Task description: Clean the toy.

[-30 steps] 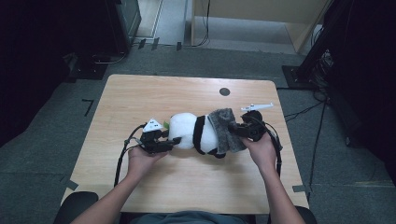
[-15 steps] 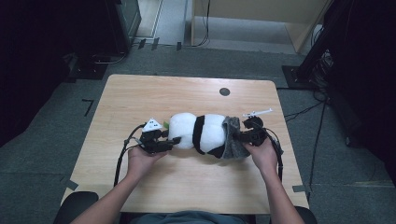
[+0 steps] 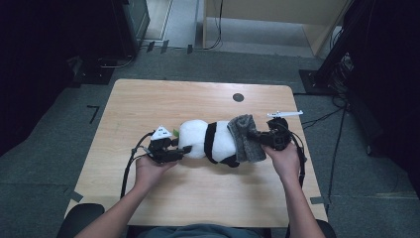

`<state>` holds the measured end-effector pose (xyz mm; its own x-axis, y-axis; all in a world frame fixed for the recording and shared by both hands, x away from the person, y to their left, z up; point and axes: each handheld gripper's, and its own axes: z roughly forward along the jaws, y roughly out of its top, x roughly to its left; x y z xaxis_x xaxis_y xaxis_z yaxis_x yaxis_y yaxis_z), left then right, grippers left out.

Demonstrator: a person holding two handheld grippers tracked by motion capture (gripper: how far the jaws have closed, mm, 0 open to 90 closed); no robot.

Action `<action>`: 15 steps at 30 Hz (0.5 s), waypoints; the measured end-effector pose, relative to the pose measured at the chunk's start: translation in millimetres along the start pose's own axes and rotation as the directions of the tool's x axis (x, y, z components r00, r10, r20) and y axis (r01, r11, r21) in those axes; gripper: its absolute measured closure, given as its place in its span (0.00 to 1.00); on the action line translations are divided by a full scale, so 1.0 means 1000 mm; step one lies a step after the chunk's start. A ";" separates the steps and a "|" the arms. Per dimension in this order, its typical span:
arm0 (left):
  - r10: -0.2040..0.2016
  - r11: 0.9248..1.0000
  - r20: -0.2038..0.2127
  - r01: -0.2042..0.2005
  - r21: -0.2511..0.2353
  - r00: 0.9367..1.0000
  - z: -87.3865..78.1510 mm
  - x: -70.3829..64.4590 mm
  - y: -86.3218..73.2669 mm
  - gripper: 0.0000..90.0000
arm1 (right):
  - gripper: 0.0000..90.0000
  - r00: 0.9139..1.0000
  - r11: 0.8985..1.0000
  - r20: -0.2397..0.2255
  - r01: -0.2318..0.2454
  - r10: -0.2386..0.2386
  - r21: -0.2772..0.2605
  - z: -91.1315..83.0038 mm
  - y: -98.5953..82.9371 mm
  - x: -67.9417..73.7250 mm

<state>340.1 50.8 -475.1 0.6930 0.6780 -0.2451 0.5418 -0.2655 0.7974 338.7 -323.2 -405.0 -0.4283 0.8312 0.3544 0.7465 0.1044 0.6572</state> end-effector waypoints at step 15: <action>-0.007 1.000 -0.002 0.007 -0.005 1.000 0.001 -0.001 0.000 0.52 | 0.88 0.992 1.000 0.123 -0.020 0.018 0.016 0.046 0.003 -0.006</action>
<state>339.6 49.1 -475.6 0.6883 0.6811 -0.2495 0.5442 -0.2575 0.7984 367.2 -303.0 -435.4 -0.3490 0.8940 0.2811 0.7626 0.0966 0.6396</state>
